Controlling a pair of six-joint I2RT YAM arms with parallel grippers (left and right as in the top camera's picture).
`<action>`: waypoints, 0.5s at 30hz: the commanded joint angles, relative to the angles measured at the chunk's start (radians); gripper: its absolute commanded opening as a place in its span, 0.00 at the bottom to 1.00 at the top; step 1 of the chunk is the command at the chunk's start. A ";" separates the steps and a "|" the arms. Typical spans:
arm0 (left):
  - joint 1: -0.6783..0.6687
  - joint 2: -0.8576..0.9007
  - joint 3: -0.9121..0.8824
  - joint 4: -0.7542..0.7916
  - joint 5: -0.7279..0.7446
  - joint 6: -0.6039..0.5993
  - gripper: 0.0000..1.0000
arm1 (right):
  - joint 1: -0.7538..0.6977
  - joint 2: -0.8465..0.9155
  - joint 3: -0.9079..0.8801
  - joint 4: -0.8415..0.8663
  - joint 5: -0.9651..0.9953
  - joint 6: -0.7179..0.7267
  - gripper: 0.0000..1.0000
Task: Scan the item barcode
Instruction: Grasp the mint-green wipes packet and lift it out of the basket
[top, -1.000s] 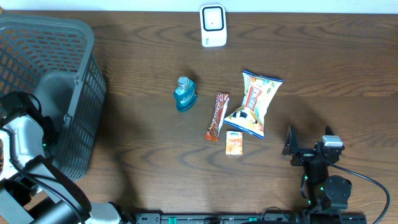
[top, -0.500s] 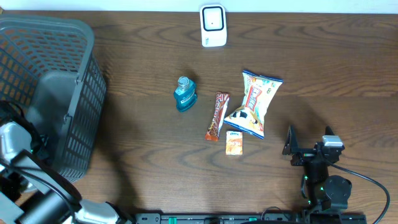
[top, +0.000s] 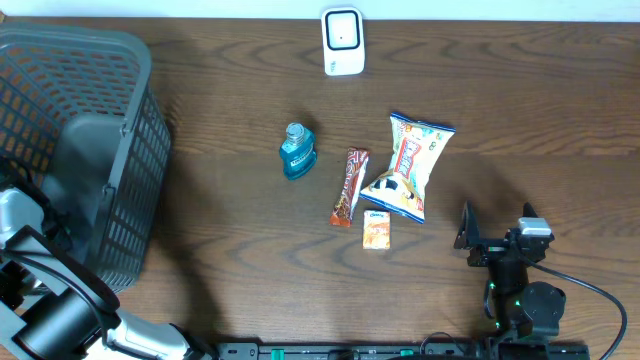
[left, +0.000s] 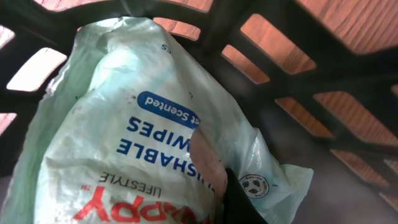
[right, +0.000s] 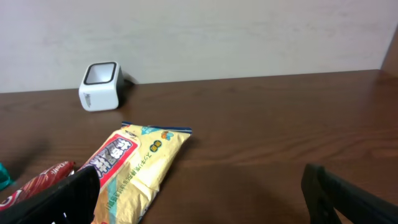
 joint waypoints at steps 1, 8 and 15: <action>0.018 0.053 -0.034 -0.035 0.150 0.146 0.07 | 0.005 -0.001 -0.001 -0.004 0.005 -0.012 0.99; 0.016 -0.080 -0.029 -0.018 0.415 0.166 0.07 | 0.005 -0.001 -0.001 -0.004 0.005 -0.012 0.99; 0.016 -0.314 -0.029 0.112 0.710 0.187 0.08 | 0.005 -0.001 -0.001 -0.004 0.005 -0.012 0.99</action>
